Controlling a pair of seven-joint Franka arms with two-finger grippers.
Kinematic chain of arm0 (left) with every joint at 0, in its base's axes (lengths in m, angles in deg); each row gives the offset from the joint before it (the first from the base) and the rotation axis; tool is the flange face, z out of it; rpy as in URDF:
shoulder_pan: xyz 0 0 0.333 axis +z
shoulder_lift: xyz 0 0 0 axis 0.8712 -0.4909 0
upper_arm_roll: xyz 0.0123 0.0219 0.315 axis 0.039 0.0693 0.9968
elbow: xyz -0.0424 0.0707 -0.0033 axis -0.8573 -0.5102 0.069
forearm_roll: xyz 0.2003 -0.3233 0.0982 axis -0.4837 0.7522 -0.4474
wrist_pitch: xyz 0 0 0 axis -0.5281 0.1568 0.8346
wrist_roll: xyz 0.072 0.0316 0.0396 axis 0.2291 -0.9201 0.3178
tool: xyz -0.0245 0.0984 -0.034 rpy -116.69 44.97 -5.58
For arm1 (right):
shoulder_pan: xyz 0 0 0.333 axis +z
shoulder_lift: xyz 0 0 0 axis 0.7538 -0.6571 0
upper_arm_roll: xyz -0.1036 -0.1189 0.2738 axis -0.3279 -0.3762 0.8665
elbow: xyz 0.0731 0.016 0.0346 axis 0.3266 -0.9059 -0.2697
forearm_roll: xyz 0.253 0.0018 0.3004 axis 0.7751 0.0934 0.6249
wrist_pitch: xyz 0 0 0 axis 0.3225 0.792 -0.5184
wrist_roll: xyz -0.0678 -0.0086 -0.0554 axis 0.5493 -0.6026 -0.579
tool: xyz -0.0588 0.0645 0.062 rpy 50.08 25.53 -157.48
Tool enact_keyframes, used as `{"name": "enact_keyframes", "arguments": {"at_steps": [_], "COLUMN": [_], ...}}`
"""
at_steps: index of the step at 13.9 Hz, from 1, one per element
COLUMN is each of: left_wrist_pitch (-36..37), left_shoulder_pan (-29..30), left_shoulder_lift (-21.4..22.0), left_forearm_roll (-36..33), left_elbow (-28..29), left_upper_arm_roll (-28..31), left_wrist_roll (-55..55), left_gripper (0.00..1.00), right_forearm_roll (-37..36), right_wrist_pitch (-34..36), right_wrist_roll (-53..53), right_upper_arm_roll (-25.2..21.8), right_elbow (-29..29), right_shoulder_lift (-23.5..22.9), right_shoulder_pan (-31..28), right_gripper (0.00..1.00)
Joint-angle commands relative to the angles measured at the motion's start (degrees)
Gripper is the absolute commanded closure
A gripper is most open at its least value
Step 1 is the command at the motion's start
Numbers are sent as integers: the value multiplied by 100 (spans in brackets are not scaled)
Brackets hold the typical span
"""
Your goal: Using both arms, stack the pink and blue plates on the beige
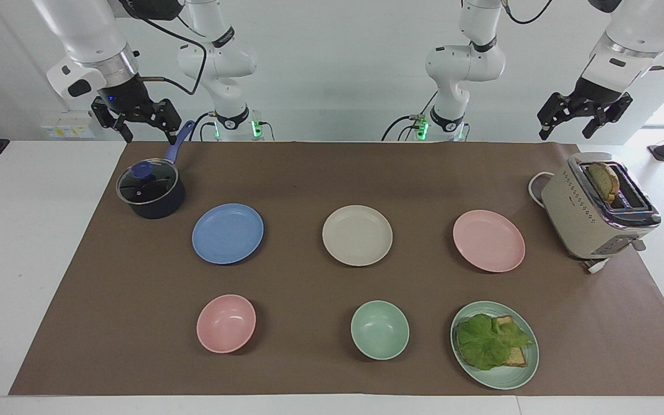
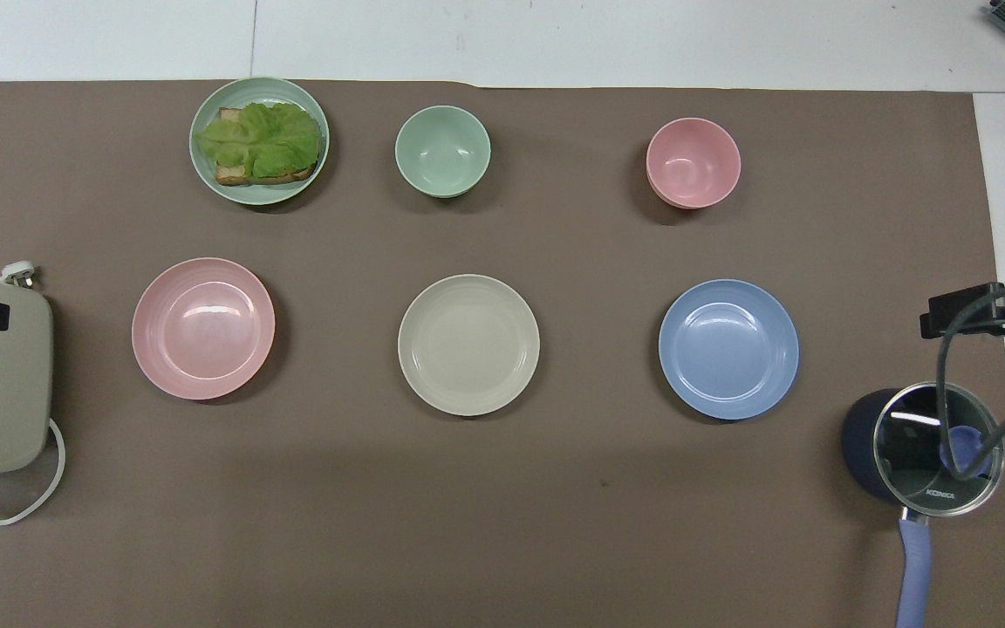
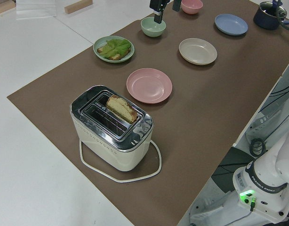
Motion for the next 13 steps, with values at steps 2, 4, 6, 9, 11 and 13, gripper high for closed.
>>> {"name": "enact_keyframes", "arguments": {"at_steps": [2,4,6,9,11,13], "left_wrist_pitch": [69,78,60,-80,-518,-1009], "left_shoulder_pan": [-59,-50,2,-24,-15,2], "left_shoulder_lift": [163,258,417,400,400,382], "left_forearm_roll": [-53,-36,-27,-27,-27,-27], "left_elbow": [152,266,599,959,1398,1846], "left_upper_arm_roll": [32,32,41,41,32,41], "left_wrist_roll": [1,9,18,9,18,9], "left_gripper": [0,0,0,0,0,0], "right_forearm_roll": [44,44,44,44,44,44], "right_wrist_pitch": [23,23,23,23,23,23], "right_wrist_roll": [181,181,172,181,181,181], "right_upper_arm_roll": [19,19,19,19,19,19], "right_elbow": [-8,-8,-8,-8,-8,-8], "right_shoulder_lift": [37,37,37,37,37,37], "right_shoulder_pan": [-61,-61,-61,-61,-61,-61], "right_gripper": [0,0,0,0,0,0]}}
